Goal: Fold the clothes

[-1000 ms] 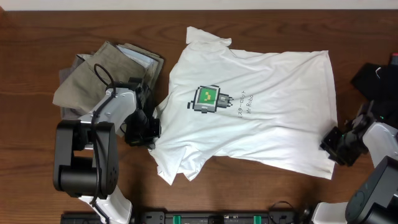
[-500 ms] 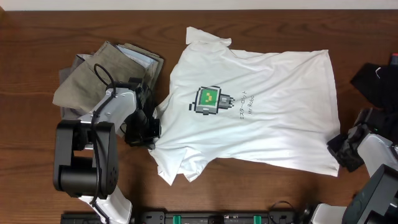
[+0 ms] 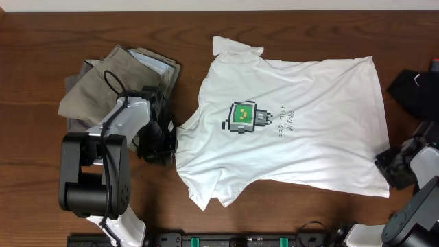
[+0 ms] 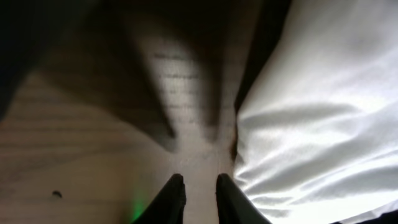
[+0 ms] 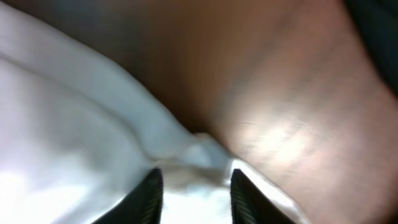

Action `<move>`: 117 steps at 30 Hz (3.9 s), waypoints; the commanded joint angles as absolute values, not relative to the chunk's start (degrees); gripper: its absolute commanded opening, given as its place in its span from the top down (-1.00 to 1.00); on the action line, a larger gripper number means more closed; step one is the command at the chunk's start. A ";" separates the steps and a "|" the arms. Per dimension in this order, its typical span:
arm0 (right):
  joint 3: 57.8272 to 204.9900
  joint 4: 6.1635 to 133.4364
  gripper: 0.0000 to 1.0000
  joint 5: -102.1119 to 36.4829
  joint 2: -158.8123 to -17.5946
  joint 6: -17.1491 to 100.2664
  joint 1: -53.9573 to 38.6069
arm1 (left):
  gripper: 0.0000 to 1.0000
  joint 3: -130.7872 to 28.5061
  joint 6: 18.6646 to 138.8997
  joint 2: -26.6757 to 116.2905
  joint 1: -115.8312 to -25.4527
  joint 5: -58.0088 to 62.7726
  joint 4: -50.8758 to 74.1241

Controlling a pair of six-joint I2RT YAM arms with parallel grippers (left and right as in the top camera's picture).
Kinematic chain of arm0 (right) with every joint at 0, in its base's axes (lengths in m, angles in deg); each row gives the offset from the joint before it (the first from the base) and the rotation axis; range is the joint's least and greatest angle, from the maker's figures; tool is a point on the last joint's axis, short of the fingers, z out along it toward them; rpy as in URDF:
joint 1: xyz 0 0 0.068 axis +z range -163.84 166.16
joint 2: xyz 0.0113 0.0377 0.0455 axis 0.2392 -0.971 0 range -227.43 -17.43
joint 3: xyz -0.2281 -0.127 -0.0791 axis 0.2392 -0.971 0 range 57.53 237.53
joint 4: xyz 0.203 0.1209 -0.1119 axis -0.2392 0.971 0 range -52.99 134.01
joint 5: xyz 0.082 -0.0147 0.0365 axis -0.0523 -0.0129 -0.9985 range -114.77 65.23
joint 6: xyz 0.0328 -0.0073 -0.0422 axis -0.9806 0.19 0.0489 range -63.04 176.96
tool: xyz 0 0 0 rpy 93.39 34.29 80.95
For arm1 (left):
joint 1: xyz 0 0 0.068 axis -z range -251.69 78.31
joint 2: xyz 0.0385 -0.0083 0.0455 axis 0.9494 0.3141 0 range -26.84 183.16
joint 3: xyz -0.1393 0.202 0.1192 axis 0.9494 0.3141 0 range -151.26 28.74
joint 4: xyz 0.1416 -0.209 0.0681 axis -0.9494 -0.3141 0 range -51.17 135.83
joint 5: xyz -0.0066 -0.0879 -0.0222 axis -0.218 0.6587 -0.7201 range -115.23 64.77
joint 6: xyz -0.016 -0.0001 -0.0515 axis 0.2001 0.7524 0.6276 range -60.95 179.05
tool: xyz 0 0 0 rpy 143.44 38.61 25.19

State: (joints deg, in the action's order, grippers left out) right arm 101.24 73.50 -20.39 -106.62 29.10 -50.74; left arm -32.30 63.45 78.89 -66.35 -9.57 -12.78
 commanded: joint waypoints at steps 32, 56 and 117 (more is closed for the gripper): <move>109.04 76.89 0.10 -44.23 -96.56 42.24 -37.11 | 0.79 -37.52 54.36 82.32 -60.14 4.13 22.24; 107.33 77.85 0.13 -41.09 -101.22 41.78 -34.75 | 0.26 -42.24 62.82 85.73 -61.32 -22.21 25.60; 98.85 62.49 -0.17 -49.63 -90.07 34.43 -39.38 | -0.28 -5.77 70.57 54.89 -61.32 2.14 -2.22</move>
State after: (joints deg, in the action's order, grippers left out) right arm 98.15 61.68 -48.72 -90.27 32.51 -39.01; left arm -6.62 68.45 54.54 -61.10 4.20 -3.34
